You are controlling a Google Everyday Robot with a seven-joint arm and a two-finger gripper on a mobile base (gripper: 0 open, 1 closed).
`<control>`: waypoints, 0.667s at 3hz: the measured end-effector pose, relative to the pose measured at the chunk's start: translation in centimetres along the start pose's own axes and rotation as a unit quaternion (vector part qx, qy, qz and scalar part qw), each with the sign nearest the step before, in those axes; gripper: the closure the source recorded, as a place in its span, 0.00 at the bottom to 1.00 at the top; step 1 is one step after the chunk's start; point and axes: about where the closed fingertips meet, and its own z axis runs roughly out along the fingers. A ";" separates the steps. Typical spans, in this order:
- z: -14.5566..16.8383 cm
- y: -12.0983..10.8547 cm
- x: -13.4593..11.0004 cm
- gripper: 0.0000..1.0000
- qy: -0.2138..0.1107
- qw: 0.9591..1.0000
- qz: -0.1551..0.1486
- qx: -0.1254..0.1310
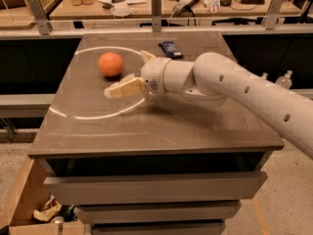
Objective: Move orange near rxbar blueberry
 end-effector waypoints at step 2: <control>7.3 -1.5 -0.5 0.02 -0.027 0.999 0.013 -0.019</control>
Offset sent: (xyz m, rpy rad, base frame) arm 0.0695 0.0750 -0.0101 0.0803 0.0078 0.0405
